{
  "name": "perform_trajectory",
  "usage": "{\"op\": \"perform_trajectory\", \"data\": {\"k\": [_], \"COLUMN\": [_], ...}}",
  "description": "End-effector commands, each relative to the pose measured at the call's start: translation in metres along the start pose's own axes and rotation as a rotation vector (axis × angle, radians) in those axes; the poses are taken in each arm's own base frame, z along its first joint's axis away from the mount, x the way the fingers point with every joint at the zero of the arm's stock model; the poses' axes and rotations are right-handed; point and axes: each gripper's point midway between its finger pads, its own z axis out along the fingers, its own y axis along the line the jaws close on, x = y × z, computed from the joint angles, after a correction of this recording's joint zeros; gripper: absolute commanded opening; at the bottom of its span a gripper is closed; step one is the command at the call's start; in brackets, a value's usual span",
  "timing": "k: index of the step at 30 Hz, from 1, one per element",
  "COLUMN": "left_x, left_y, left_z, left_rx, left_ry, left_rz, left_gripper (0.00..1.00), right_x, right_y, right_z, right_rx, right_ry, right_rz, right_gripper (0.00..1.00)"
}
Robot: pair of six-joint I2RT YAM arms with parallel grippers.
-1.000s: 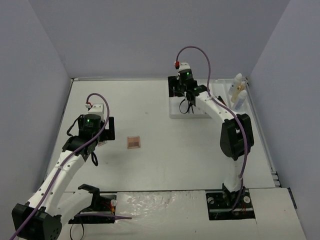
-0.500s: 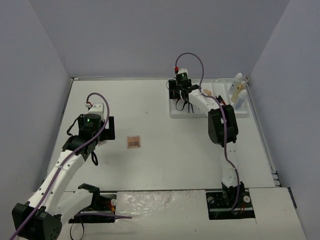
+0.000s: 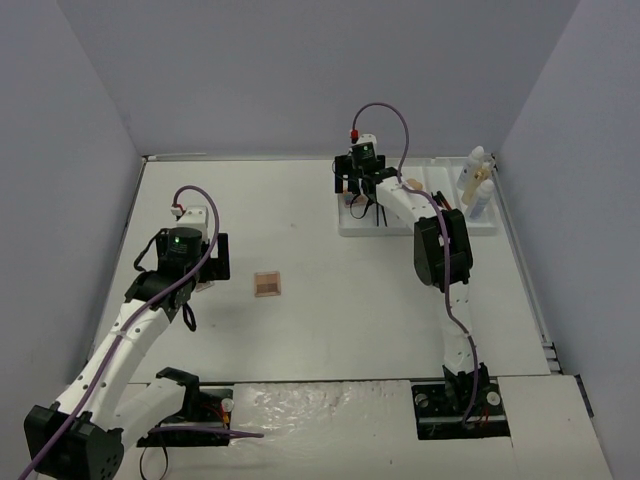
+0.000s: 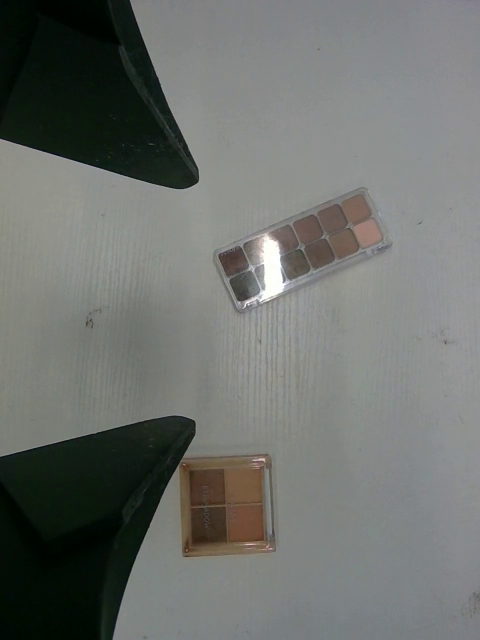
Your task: Organize the makeup
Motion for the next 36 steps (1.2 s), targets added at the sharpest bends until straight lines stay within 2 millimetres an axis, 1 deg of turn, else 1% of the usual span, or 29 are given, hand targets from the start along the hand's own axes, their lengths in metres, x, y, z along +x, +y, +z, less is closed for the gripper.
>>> {"op": "perform_trajectory", "data": {"k": [1, 2, 4, 5, 7, 9, 10, 12, 16, 18, 21, 22, 24, 28, 32, 36], "left_x": [-0.016, -0.016, -0.017, -0.018, -0.019, -0.021, -0.022, -0.023, -0.027, -0.031, -0.037, -0.038, -0.037, -0.037, -0.035, -0.034], "left_y": [0.000, 0.000, 0.001, 0.002, 0.004, 0.006, 0.006, 0.007, 0.010, 0.011, 0.019, 0.023, 0.030, 0.032, 0.031, 0.031], "left_z": [-0.001, -0.001, -0.002, -0.002, -0.004, -0.006, -0.007, -0.009, -0.018, -0.025, -0.043, -0.046, -0.054, -0.064, -0.069, -0.073], "left_rx": [-0.006, -0.007, -0.008, -0.012, -0.022, -0.028, -0.030, -0.031, -0.036, -0.034, -0.047, -0.065, -0.086, -0.084, -0.074, -0.076], "left_ry": [-0.051, -0.052, -0.057, -0.060, -0.068, -0.080, -0.088, -0.096, -0.119, -0.142, -0.191, -0.201, -0.215, -0.210, -0.192, -0.177], "left_rz": [-0.004, -0.004, -0.006, -0.008, -0.012, -0.016, -0.018, -0.023, -0.062, -0.089, -0.121, -0.126, -0.134, -0.143, -0.166, -0.168], "left_gripper": [0.97, 0.97, 0.97, 0.97, 0.97, 0.97, 0.97, 0.97, 0.97, 0.97, 0.97, 0.97, 0.97, 0.97, 0.97, 0.97], "right_x": [-0.065, -0.065, -0.077, -0.076, -0.068, -0.051, -0.039, -0.017, 0.035, 0.064, 0.099, 0.107, 0.123, 0.153, 0.168, 0.178], "right_y": [0.006, 0.010, 0.023, 0.030, 0.046, 0.067, 0.079, 0.094, 0.137, 0.151, 0.181, 0.189, 0.212, 0.238, 0.248, 0.261], "right_z": [-0.031, -0.037, -0.065, -0.077, -0.098, -0.119, -0.130, -0.147, -0.171, -0.176, -0.185, -0.185, -0.195, -0.193, -0.184, -0.180], "right_rx": [-0.027, -0.045, -0.079, -0.091, -0.116, -0.133, -0.140, -0.168, -0.211, -0.225, -0.277, -0.292, -0.323, -0.309, -0.269, -0.263], "right_ry": [-0.153, -0.152, -0.182, -0.185, -0.181, -0.168, -0.159, -0.143, -0.109, -0.073, -0.033, -0.027, -0.022, -0.012, -0.011, -0.016], "right_rz": [0.028, 0.019, -0.001, -0.016, -0.043, -0.074, -0.093, -0.081, -0.110, -0.110, -0.105, -0.102, -0.134, -0.148, -0.111, -0.122], "right_gripper": [0.89, 0.90, 0.91, 0.92, 0.95, 0.98, 0.99, 1.00, 1.00, 1.00, 1.00, 1.00, 1.00, 1.00, 1.00, 1.00]}}
